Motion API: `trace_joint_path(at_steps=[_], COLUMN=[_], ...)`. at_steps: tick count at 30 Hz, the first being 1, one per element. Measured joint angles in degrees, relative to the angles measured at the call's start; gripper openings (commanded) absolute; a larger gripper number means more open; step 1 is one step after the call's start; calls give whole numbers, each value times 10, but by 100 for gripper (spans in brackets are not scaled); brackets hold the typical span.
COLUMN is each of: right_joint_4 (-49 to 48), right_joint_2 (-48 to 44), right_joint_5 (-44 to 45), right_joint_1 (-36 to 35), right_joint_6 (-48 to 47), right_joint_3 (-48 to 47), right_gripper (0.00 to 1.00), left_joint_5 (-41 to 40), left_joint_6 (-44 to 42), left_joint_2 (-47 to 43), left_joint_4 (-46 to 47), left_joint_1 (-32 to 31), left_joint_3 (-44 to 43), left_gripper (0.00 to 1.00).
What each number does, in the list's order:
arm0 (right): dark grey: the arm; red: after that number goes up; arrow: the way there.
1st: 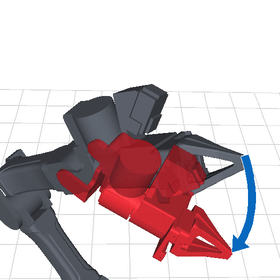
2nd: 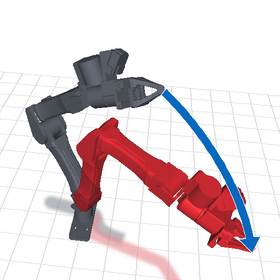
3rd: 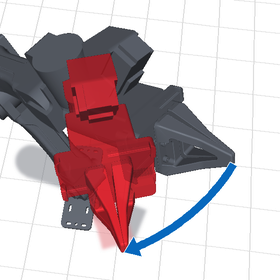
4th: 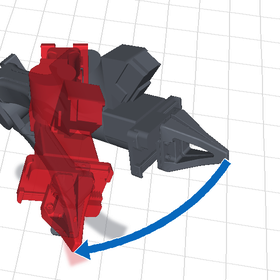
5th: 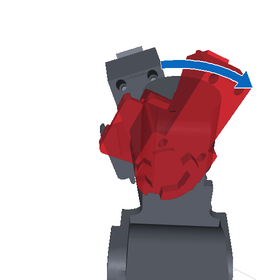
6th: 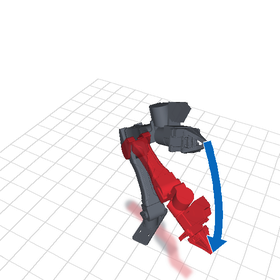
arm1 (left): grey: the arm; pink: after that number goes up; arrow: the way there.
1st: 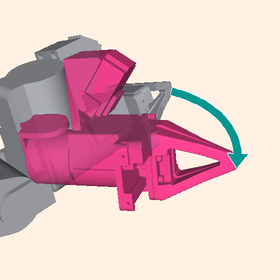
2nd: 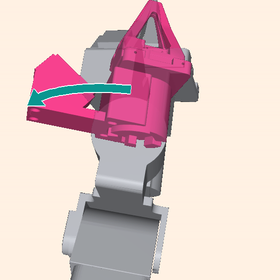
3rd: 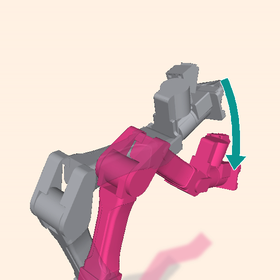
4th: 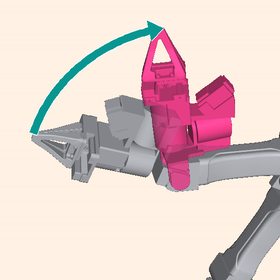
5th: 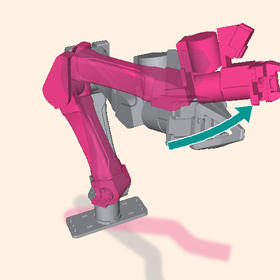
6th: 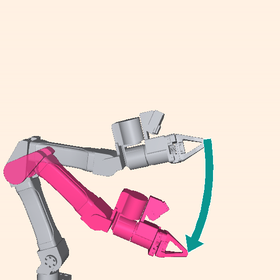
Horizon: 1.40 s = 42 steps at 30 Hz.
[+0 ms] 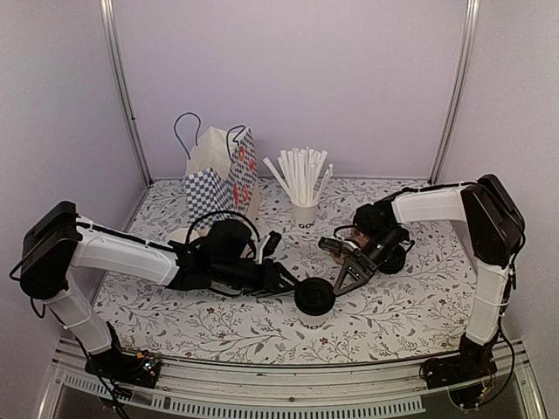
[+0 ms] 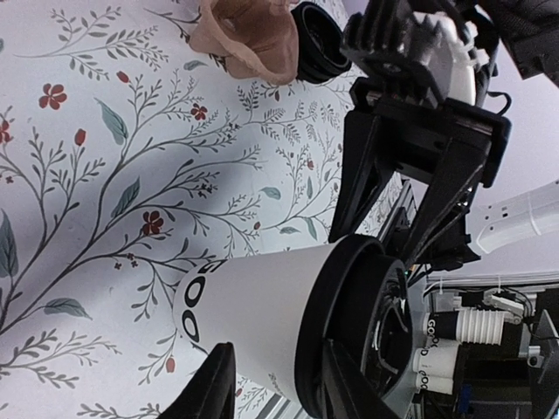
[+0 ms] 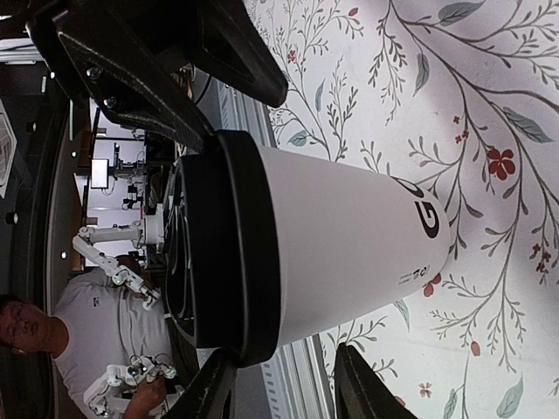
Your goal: Pack the takeout coffee
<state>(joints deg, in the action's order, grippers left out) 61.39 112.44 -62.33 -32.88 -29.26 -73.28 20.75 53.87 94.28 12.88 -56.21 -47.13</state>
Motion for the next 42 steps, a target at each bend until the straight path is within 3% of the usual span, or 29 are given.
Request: trace_joint_path(at_steps=[12, 26, 42], right_joint_4=[-8, -14, -24], right_joint_2=[11, 14, -13], right_joint_5=[-20, -33, 1], right_joint_1=[-1, -16, -21], right_joint_6=[60, 70, -16], right_joint_3=[13, 16, 3], right_gripper=[36, 33, 43], left_joint_5=[9, -7, -68], left_joint_6=[26, 9, -128], left_joint_2=[19, 40, -9], left_joint_4=[122, 132, -47], left_joint_1=[6, 11, 5], left_joint_3=[52, 31, -33], left_gripper=[26, 25, 42])
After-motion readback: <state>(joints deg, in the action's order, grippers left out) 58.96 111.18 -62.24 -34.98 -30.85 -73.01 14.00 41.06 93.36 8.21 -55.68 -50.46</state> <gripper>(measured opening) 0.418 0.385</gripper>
